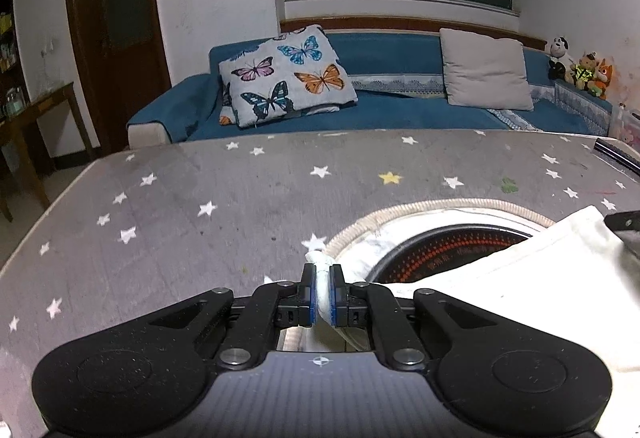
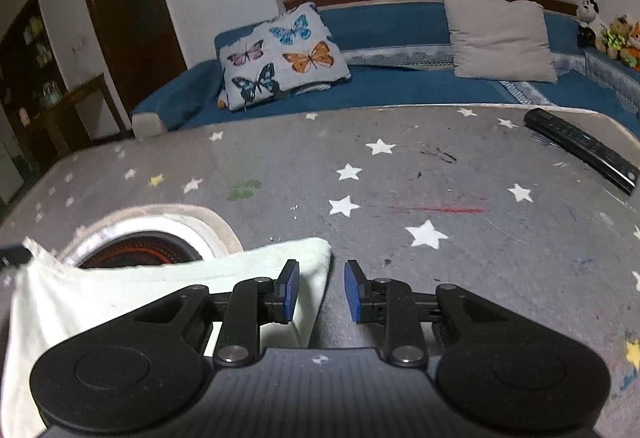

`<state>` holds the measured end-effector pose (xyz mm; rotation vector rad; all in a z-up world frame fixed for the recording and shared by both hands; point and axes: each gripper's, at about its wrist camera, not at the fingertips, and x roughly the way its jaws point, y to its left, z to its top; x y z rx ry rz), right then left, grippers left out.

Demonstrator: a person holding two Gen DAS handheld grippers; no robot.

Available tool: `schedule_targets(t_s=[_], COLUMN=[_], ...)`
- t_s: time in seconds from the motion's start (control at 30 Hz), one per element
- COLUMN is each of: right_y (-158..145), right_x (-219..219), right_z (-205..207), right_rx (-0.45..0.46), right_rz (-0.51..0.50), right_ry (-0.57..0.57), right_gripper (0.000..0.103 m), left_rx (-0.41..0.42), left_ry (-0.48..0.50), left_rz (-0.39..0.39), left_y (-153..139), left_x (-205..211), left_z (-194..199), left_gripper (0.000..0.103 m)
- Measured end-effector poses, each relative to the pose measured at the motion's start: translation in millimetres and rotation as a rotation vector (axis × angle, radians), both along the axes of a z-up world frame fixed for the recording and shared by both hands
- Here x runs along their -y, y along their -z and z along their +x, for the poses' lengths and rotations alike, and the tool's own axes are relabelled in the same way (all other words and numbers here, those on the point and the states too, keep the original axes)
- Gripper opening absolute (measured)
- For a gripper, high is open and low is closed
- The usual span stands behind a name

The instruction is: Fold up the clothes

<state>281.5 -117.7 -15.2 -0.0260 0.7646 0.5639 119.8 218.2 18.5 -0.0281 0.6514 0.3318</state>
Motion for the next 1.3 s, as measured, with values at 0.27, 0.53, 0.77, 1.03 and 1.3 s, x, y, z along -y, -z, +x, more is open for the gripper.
schedule_targets(t_s=[0.27,0.53,0.77,1.03,1.3], right_y=[5.9,-20.9,-28.5,-41.8,-33.9], right_x=[-28.3,-17.8,17.4,51.9,88.3], right_z=[2.8,26.9,19.5,-46.4,-130.6], right_rx=[0.075,0.2,0.127,0.108,0.114], right_rz=[-0.109,-0.169,-0.207,-0.243,-0.282], right_ry=[-0.031,0.111,0.073,-0.063,-0.141], right_gripper=[0.001,0.003,0.008,0.037,0.054], left_rx=[0.008,0.037,0.004,-0.016,-0.037], left_ry=[0.008,-0.043,-0.03,0.033,0.1], left_rz=[0.062,0.095,0.015,-0.123,-0.22], left_y=[-12.5,-12.4,-2.7,1.3,15.2], left_x=[-6.9,-9.1,-10.7,20.5,72.9], left_z=[13.0,63.3,31.5,-63.0,-127.0], left_gripper=[0.007,0.011,0.036,0.051,0.054])
